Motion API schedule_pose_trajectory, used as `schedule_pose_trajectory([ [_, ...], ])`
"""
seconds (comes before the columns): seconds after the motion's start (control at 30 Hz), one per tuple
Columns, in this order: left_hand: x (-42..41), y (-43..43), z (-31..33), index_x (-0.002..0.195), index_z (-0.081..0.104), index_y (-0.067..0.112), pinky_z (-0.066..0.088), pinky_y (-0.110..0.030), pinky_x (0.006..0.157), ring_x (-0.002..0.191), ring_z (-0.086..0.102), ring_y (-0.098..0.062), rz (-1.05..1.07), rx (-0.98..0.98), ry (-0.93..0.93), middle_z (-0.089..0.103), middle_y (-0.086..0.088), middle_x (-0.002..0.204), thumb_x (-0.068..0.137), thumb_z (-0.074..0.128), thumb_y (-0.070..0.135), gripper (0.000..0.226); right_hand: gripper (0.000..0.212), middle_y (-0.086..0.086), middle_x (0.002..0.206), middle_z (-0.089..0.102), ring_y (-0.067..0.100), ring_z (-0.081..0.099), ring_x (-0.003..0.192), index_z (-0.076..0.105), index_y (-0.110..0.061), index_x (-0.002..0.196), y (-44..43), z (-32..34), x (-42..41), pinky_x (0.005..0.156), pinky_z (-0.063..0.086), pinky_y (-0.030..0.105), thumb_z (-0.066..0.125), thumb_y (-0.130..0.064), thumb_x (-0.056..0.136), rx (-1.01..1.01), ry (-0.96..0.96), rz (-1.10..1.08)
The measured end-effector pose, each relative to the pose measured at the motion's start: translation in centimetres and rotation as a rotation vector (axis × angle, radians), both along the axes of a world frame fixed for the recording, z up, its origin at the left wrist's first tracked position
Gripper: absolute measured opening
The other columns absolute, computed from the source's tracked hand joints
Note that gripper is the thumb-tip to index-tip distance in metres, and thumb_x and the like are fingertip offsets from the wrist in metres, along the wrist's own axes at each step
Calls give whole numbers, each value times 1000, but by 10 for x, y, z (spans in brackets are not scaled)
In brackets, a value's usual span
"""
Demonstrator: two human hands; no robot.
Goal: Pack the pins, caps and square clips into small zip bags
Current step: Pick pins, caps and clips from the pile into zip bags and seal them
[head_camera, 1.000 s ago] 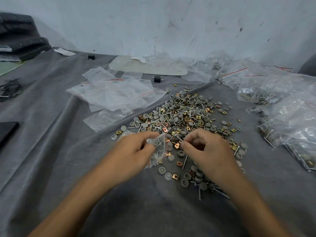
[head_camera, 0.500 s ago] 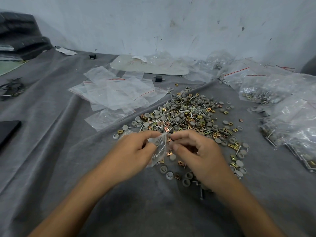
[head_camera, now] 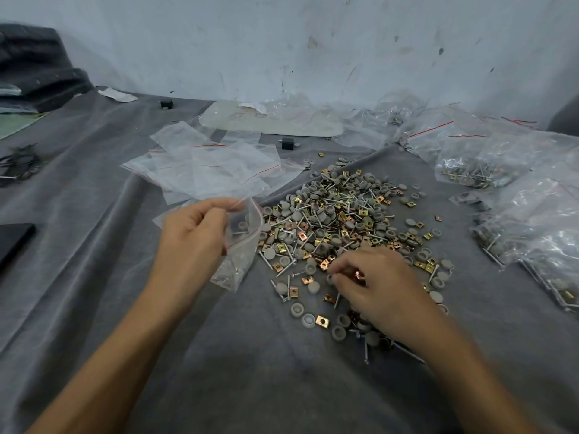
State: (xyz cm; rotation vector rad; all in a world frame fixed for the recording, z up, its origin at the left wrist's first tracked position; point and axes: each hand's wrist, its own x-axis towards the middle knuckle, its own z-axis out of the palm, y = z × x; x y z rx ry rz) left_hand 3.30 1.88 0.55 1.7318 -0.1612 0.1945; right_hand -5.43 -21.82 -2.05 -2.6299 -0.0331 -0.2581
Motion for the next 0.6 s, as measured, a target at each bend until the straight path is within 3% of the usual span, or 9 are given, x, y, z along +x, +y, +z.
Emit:
schedule_pose_trajectory([
  [0.1,-3,-4,-3,89,80,35,31,-16,39,42,37,-6,-60,49,0,49,5,48,88,47,9,42,9,-23,88,55,3,45,93,69,-39,91,3,-1,-2,81,42,31,66,-48,91,-73,113,30],
  [0.37,-11,-9,-8,104,74,45,39,-22,46,49,48,-10,-244,185,71,63,2,55,82,46,29,39,8,-23,88,53,-5,43,91,63,-38,89,6,0,-5,77,34,25,65,-45,92,-115,145,101],
  [0.43,-11,-10,-10,103,71,53,41,-20,47,49,50,-7,-307,234,62,66,1,57,83,45,30,40,7,-21,89,55,-3,48,90,60,-37,89,5,1,-6,76,39,24,63,-40,94,-12,99,75],
  [0.6,-18,-18,-14,108,67,53,43,-20,53,50,52,-3,-485,302,82,71,-1,61,84,47,32,38,7,-15,81,67,3,61,71,65,-34,88,4,10,-6,60,46,14,68,-31,93,427,-117,-27],
])
